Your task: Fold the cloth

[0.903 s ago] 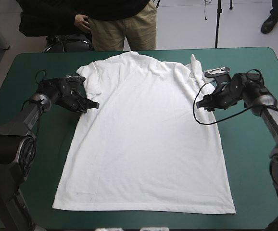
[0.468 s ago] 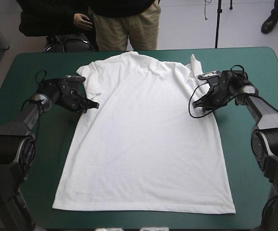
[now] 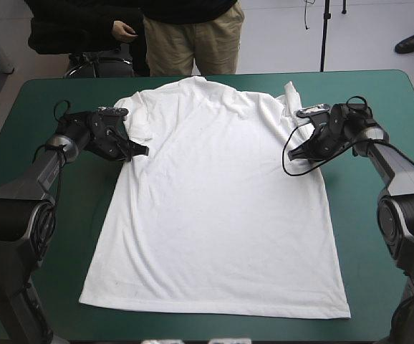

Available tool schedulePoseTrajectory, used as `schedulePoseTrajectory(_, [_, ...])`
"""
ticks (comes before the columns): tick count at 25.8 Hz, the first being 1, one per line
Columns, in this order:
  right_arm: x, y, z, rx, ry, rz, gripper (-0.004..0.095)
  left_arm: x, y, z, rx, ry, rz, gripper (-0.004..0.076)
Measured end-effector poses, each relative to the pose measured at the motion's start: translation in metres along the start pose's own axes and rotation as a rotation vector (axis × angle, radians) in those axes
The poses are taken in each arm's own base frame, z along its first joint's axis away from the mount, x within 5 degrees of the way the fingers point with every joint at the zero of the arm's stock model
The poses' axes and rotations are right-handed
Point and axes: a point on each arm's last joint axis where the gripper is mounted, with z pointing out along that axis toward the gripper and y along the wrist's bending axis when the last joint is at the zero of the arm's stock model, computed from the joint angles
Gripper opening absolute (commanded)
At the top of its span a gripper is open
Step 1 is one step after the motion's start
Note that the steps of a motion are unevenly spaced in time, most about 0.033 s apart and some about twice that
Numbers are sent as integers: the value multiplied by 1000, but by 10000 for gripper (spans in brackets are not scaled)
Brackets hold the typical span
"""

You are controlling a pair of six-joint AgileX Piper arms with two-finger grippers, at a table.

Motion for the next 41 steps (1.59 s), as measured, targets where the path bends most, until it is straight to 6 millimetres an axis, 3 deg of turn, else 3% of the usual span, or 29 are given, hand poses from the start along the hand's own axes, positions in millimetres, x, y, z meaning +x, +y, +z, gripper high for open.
schedulePoseTrajectory(3, [-4,1,-30,17,-76,-5,-13,-11,-1,-14,-3,-48,7,-18])
schedulePoseTrajectory(7, [-6,6,-104,63,-249,-22,-13,-31,-8,-81,-31,-207,47,-18])
schedulePoseTrajectory(8, [-3,8,-126,78,-300,-31,-13,-33,-11,-110,-47,-268,64,-18])
schedulePoseTrajectory(9, [-1,9,-140,86,-329,-36,-13,-33,-13,-124,-55,-299,72,-18])
schedulePoseTrajectory(10, [3,12,-165,102,-387,-48,-13,-31,-17,-154,-73,-363,88,-18])
schedulePoseTrajectory(11, [7,13,-180,113,-423,-55,-13,-30,-18,-166,-80,-390,94,-18])
schedulePoseTrajectory(12, [13,17,-204,128,-483,-63,-13,-26,-22,-192,-92,-454,104,-18])
schedulePoseTrajectory(14, [22,20,-231,147,-557,-67,-13,-21,-27,-224,-106,-547,113,-18])
schedulePoseTrajectory(19, [50,32,-304,212,-804,-85,-13,-3,-39,-302,-152,-827,145,-18])
schedulePoseTrajectory(21, [55,34,-323,247,-911,-99,-13,-3,-40,-318,-173,-926,155,-18])
schedulePoseTrajectory(23, [53,33,-326,260,-948,-103,-13,-7,-40,-319,-182,-962,155,-18])
schedulePoseTrajectory(27, [35,28,-314,290,-986,-127,-13,-25,-35,-305,-201,-1039,146,-18])
schedulePoseTrajectory(34, [-21,9,-265,406,-1166,-176,-13,-69,-20,-276,-300,-1386,132,-18])
schedulePoseTrajectory(38, [-53,-3,-236,543,-1389,-204,-13,-90,-8,-247,-366,-1622,106,-18])
schedulePoseTrajectory(41, [-66,-9,-217,617,-1536,-195,-13,-97,-2,-217,-365,-1598,94,-18])
